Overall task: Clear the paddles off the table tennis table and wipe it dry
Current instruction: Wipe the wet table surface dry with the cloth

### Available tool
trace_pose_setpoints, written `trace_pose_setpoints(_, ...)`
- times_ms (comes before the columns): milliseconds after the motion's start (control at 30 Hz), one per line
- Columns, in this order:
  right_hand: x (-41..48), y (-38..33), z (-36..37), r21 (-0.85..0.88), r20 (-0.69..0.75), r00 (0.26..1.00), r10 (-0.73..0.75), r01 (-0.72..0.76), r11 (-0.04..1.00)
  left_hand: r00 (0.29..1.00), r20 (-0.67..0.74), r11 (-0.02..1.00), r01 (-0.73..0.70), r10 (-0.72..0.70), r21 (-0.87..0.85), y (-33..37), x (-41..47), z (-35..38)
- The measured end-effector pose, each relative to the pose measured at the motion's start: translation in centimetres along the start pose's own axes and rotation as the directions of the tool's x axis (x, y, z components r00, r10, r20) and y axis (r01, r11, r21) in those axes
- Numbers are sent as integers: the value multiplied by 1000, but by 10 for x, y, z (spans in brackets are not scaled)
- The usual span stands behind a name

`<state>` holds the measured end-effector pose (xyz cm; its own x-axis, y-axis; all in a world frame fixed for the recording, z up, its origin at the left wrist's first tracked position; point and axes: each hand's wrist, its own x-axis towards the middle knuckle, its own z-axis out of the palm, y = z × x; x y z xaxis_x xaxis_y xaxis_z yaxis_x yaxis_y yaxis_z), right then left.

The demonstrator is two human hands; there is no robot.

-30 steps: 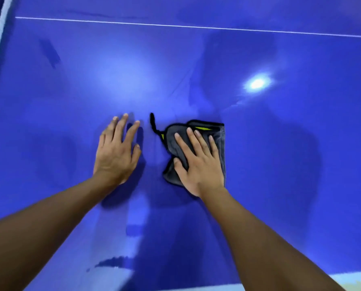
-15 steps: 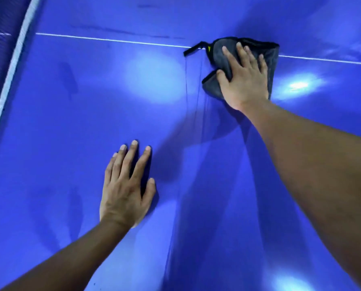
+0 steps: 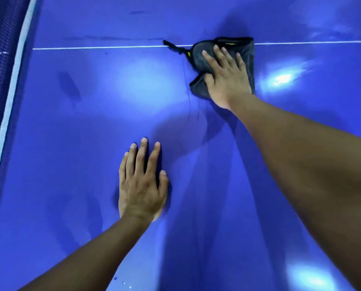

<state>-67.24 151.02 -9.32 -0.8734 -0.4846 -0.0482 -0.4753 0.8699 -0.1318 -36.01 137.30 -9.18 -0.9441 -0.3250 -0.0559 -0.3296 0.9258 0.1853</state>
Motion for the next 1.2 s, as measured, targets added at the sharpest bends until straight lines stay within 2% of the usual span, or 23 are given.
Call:
trace_pose_setpoints(133, -70, -35, 5, 14, 13, 1000, -24, 24, 1000, 1000, -9, 1000, -12, 12, -9, -1, 0, 3)
trace_pose_setpoints(300, -170, -80, 16, 44, -11, 1000, 19, -19, 999, 998, -23, 999, -50, 51, 8, -3, -2, 6)
trace_pose_setpoints(533, -306, -126, 28, 67, -2, 999, 42, -42, 997, 1000, 1, 965, -15, 16, -263, -8, 1, -3)
trace_pose_setpoints(633, -359, -142, 30, 77, 13, 999, 52, -53, 996, 997, 55, 950, -32, 51, -309, -13, 3, -12)
trace_pose_setpoints(767, -435, -166, 35, 83, 29, 999, 40, -42, 996, 980, 108, 972, -146, 168, -185, -37, -33, -22)
trace_pose_setpoints(867, -492, -183, 41, 91, 19, 999, 29, -31, 995, 980, 120, 984, -146, 158, -103, -43, -79, -23)
trace_pose_setpoints(1000, -559, -199, 47, 97, 16, 1000, 14, -15, 995, 981, 151, 991, -109, 120, -81, -39, -141, -24)
trace_pose_setpoints(1200, -582, -216, 55, 96, -39, 996, 85, -81, 992, 985, 81, 988, -156, 155, 2, -54, -197, -22)
